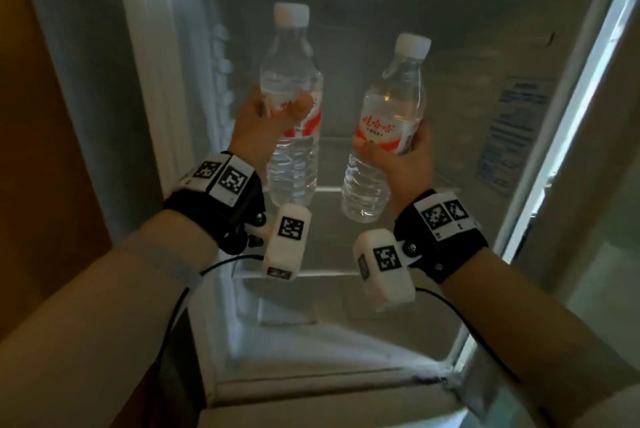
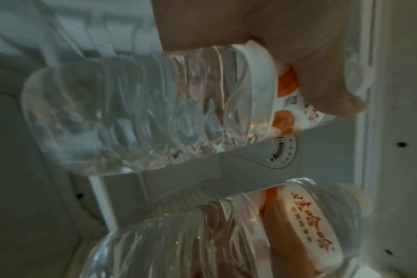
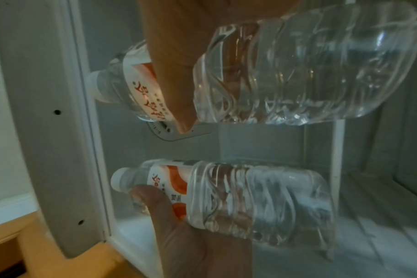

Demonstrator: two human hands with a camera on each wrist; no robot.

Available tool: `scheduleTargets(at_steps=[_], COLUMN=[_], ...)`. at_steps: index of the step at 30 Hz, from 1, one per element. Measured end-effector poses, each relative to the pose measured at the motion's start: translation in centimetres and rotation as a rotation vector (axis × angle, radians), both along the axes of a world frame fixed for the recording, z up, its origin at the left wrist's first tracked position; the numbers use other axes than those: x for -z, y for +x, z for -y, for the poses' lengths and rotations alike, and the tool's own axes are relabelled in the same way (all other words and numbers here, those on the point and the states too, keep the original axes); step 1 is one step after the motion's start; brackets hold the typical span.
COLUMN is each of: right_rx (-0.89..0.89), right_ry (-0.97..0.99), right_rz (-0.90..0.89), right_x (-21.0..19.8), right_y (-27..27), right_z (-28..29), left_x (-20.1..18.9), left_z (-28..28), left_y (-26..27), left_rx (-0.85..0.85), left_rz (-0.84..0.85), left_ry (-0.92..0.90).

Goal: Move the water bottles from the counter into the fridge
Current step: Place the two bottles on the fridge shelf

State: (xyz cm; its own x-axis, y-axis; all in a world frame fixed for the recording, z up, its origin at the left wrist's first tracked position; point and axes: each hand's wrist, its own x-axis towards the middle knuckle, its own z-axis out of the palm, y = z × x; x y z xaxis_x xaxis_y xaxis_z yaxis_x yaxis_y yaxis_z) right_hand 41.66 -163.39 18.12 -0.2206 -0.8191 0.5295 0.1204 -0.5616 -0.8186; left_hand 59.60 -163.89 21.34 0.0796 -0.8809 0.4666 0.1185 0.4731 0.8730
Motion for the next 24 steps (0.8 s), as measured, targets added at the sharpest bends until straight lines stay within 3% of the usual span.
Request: scheduleTargets(at_steps=[5, 12, 18, 21, 24], right_rx=[-0.033, -0.199, -0.273, -0.3, -0.337], right_ry=[-0.009, 0.083, 0.095, 0.089, 0.102], right_rz=[-0.03, -0.093, -0.131, -0.181, -0.236], right_x=[-1.1, -0.8, -0.5, -0.4, 0.1], right_y=[0.1, 0.0, 1.0, 0.7, 0.0], right_z=[6.0, 12.7, 16.4, 16.9, 17.0], left_x=[-0.5, 1.4, 1.2, 1.4, 2.3], left_z=[5.4, 11.3, 13.7, 13.7, 13.1], left_y=[-0.9, -1.7, -1.2, -0.9, -0.9], left_rx=[-0.105, -0.034, 0.064, 0.018, -0.058], left_rz=[-0.016, -0.051, 0.077, 0.099, 0.266], left_ry=[0.023, 0.081, 0.096, 0.101, 0.102])
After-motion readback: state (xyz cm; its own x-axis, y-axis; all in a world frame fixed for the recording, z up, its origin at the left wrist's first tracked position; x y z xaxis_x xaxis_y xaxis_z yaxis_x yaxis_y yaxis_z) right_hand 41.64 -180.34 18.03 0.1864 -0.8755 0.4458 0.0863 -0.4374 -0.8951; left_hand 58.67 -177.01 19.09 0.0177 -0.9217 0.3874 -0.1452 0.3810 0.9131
